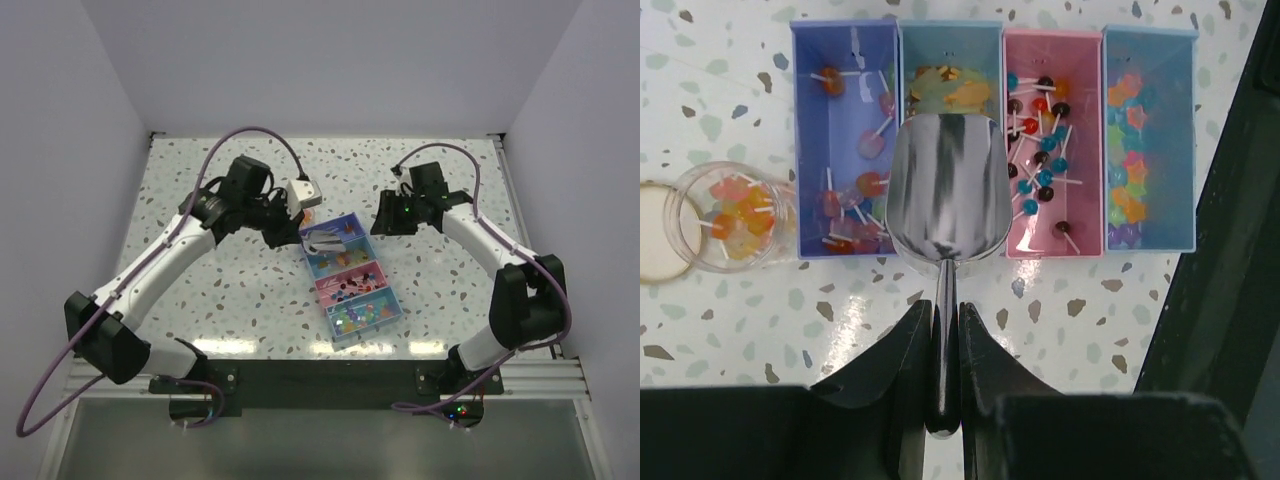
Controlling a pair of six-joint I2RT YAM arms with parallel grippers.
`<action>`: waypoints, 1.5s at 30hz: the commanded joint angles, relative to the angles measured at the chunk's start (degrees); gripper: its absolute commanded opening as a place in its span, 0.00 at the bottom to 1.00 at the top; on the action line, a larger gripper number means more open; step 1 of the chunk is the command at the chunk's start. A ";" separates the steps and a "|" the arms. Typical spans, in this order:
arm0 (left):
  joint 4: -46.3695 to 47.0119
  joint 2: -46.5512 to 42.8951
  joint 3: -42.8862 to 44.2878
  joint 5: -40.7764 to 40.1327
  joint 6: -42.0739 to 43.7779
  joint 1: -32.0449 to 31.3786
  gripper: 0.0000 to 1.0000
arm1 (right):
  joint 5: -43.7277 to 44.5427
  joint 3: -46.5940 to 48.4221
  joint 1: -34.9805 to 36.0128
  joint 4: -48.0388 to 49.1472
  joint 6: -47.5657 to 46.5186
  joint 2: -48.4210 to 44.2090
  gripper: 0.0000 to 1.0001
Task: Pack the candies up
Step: Scoop the fake candies from the storage box.
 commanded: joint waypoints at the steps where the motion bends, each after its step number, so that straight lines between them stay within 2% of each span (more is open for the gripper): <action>1: -10.05 3.94 6.20 -5.89 2.01 -2.47 0.00 | 1.98 0.67 0.82 -0.56 -1.72 1.09 0.47; 7: -15.33 9.57 12.27 -8.53 2.54 -5.11 0.00 | -2.32 -1.44 1.17 3.21 -1.11 3.03 0.34; 19: -21.13 16.26 19.04 -16.35 0.96 -8.28 0.00 | -7.16 -2.50 1.70 6.74 -1.11 7.68 0.24; 27: -23.15 19.60 24.04 -19.34 0.78 -9.51 0.00 | -4.53 -1.36 3.45 5.86 -2.77 8.04 0.00; 34: -24.47 22.42 27.13 -22.06 1.40 -12.06 0.00 | -1.10 -0.57 5.83 5.07 -4.18 7.86 0.00; 45: -26.67 20.83 26.69 -29.62 2.10 -14.61 0.00 | 2.85 -1.01 8.03 4.89 -5.24 7.16 0.00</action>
